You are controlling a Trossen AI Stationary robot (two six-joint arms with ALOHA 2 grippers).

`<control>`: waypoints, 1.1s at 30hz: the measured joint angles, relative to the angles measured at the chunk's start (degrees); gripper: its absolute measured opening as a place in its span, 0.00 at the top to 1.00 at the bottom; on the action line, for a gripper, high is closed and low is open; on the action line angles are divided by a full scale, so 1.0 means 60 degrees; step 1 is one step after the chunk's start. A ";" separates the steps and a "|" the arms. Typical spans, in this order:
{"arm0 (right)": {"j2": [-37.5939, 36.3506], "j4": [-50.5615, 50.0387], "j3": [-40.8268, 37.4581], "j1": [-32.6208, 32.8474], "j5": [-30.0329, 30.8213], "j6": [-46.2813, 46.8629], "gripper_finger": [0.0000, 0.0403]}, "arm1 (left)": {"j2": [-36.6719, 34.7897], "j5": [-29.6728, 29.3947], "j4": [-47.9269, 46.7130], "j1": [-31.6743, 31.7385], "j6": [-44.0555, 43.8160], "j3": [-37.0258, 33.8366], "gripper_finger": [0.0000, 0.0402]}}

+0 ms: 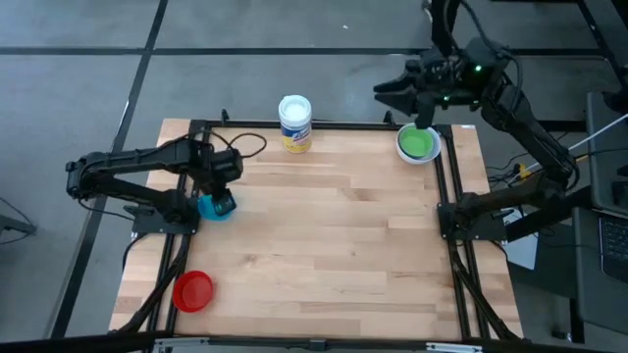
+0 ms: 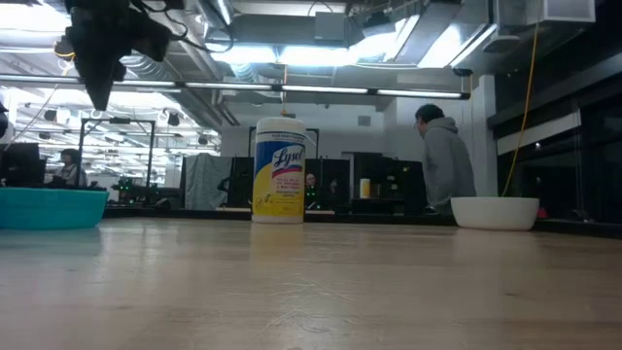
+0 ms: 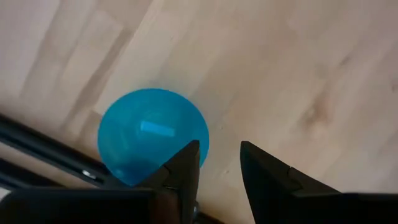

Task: Nest bowls inside each other
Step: Stack the light blue bowl on top of the green bowl

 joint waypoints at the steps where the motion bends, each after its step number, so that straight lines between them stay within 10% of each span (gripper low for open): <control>1: 0.0053 0.0000 0.0000 0.0108 0.0001 -0.0071 0.60 | -0.0005 0.0031 0.0138 -0.0032 -0.0270 -0.0177 0.72; 33: 0.0256 0.0717 -0.0004 0.0554 -0.0535 0.0336 0.59 | 0.0014 0.0624 0.4256 -0.0459 -0.3420 -0.4113 0.72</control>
